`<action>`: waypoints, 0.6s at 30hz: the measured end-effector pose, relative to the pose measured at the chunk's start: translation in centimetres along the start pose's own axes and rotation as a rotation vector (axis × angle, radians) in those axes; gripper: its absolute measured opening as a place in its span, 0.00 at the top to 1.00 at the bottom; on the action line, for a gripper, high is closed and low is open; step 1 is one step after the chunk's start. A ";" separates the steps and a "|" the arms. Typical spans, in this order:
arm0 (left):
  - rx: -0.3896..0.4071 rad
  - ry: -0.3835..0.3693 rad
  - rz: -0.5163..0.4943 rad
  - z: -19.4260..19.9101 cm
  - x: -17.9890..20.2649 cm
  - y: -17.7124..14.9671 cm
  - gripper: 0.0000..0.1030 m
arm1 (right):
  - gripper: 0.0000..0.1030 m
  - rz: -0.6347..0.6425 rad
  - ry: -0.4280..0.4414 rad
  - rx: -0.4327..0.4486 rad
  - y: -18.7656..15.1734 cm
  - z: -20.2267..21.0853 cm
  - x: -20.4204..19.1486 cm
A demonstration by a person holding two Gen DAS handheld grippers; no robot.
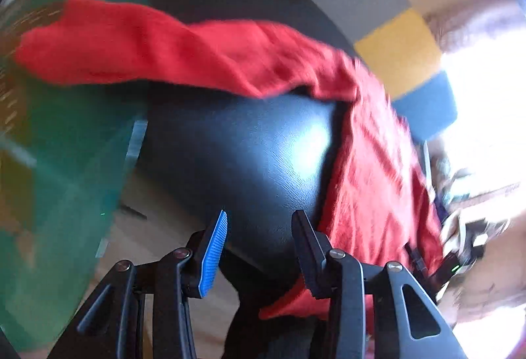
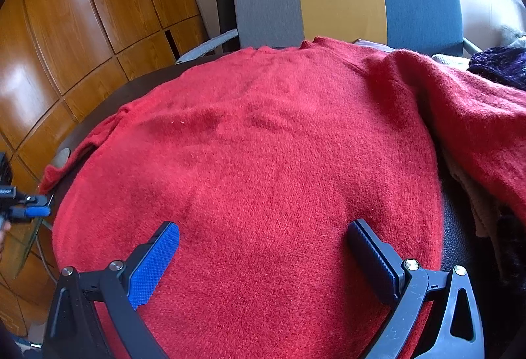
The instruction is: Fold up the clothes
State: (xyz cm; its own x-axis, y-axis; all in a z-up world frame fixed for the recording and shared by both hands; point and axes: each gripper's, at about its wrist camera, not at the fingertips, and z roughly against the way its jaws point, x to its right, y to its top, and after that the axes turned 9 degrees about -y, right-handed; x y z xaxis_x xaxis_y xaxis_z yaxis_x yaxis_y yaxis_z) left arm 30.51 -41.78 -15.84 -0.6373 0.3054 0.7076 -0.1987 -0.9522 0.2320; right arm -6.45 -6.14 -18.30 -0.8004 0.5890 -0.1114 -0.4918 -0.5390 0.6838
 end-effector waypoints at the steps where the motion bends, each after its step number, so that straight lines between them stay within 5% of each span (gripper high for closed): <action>1: 0.039 -0.021 0.038 1.4 -0.9 0.3 0.59 | 0.00 0.001 -0.001 0.000 0.0 0.0 0.0; 7: 0.188 -0.180 0.288 7.1 -5.0 5.1 0.43 | 0.00 0.005 -0.005 -0.002 0.1 -0.1 -0.1; 9: 0.152 -0.216 0.372 6.8 -5.7 7.4 0.41 | 0.00 0.008 -0.008 -0.003 0.2 -0.1 -0.1; 18: -0.119 -0.087 0.577 0.1 -7.7 12.8 0.41 | 0.00 0.014 -0.017 -0.006 0.1 -0.1 -0.3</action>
State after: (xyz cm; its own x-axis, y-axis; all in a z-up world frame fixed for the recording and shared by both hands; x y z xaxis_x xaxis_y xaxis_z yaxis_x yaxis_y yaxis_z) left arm 32.95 -56.33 -18.26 -0.6048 -0.2668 0.7504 0.0762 -0.9573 -0.2790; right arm -6.32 -6.44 -18.27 -0.8010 0.5919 -0.0895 -0.4830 -0.5507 0.6807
